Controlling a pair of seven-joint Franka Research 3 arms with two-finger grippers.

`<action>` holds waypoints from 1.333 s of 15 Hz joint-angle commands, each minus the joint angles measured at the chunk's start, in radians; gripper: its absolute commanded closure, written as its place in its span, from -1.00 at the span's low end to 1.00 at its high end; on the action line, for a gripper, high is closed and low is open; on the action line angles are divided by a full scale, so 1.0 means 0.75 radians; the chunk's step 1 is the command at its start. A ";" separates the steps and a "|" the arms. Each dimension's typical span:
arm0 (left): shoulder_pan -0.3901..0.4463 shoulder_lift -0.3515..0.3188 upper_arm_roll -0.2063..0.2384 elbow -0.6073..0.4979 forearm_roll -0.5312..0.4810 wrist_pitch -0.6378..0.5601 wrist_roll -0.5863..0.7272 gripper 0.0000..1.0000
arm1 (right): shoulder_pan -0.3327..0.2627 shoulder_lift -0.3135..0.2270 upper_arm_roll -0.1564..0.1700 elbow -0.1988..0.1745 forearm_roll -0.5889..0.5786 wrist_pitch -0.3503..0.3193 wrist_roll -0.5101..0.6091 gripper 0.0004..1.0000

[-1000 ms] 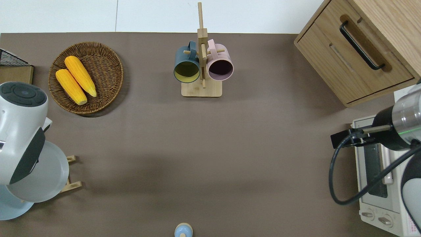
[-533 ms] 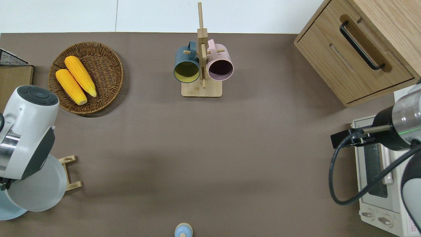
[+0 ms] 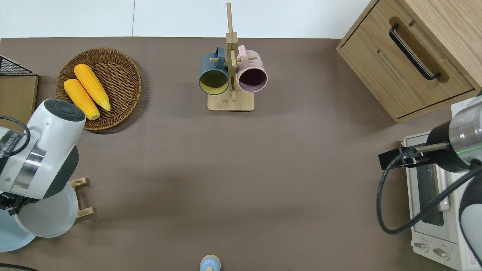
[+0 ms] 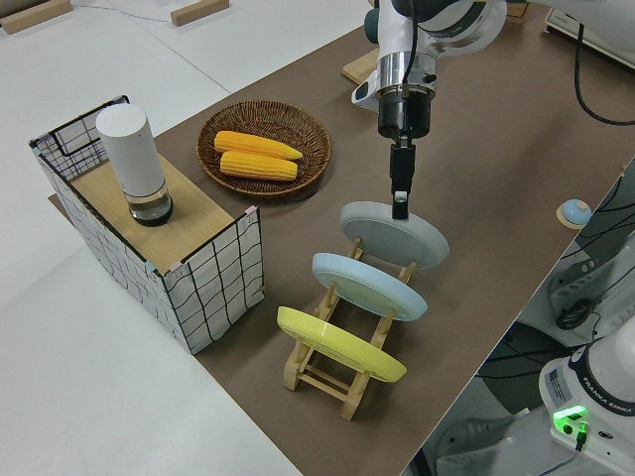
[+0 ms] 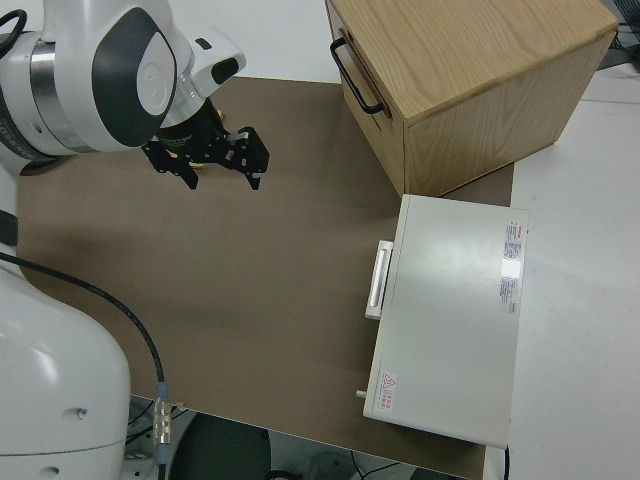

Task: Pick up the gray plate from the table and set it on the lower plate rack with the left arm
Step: 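Open the left gripper and withdraw it away from the rack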

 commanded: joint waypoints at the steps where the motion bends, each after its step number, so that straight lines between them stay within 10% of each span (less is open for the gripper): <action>1: -0.039 0.031 0.006 -0.006 0.032 -0.024 -0.071 1.00 | -0.018 -0.006 0.009 0.008 0.005 -0.020 -0.004 -0.98; 4: -0.039 0.031 -0.004 -0.003 0.019 -0.022 -0.075 0.70 | -0.020 -0.006 0.009 0.008 0.005 -0.020 -0.004 -0.98; 6: -0.039 0.033 -0.004 -0.003 0.015 -0.004 -0.075 -0.25 | -0.020 -0.006 0.009 0.008 0.005 -0.020 -0.004 -0.98; 10: -0.035 0.021 -0.014 0.015 -0.036 0.019 -0.053 -0.88 | -0.020 -0.006 0.009 0.008 0.005 -0.020 -0.002 -0.98; 20: -0.023 -0.098 -0.069 0.058 -0.305 0.373 -0.057 -0.99 | -0.020 -0.006 0.009 0.008 0.005 -0.020 -0.002 -0.98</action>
